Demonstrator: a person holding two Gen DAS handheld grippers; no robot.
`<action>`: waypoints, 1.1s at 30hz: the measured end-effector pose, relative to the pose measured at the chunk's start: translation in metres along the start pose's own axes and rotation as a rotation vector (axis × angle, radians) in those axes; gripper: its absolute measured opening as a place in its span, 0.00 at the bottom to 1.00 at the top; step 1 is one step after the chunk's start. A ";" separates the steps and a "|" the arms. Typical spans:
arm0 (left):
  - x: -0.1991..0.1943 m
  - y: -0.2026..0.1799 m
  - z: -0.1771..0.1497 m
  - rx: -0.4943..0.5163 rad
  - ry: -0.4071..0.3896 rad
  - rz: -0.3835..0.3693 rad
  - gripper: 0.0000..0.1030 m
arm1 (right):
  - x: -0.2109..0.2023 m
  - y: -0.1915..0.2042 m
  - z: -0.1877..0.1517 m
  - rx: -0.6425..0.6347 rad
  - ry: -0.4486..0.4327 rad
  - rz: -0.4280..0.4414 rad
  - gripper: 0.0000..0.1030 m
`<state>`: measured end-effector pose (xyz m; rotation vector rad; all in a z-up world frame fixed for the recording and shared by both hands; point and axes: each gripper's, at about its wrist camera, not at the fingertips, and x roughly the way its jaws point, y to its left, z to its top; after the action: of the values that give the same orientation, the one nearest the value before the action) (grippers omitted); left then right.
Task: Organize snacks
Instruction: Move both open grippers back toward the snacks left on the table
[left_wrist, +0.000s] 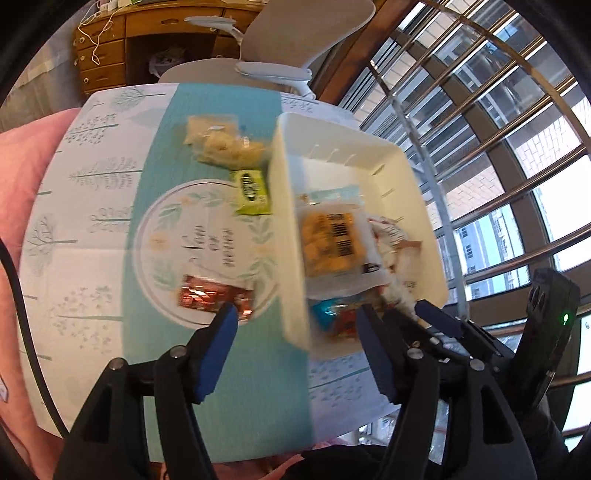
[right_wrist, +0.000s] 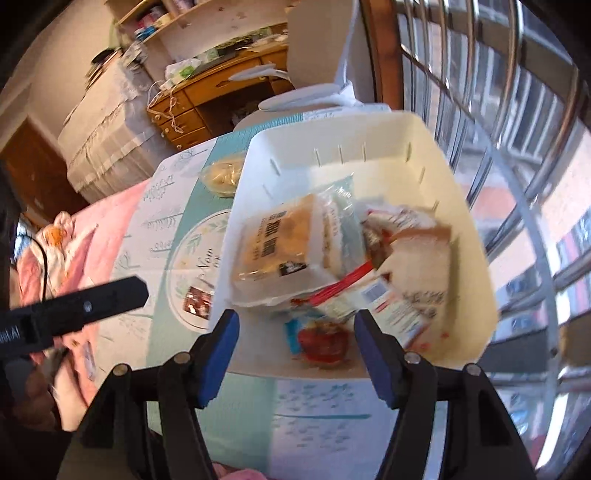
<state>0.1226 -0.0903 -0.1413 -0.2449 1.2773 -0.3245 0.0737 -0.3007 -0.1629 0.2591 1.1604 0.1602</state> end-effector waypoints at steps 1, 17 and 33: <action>-0.002 0.006 0.000 0.006 0.006 0.002 0.66 | 0.001 0.003 -0.001 0.021 0.002 0.000 0.63; -0.034 0.102 0.033 0.286 0.086 0.037 0.78 | 0.032 0.075 -0.034 0.409 -0.005 -0.087 0.63; -0.013 0.107 0.117 0.620 0.118 0.101 0.85 | 0.054 0.078 -0.029 0.797 0.159 -0.121 0.63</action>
<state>0.2424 0.0139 -0.1360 0.3694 1.2388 -0.6350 0.0691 -0.2083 -0.1990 0.8868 1.3530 -0.4093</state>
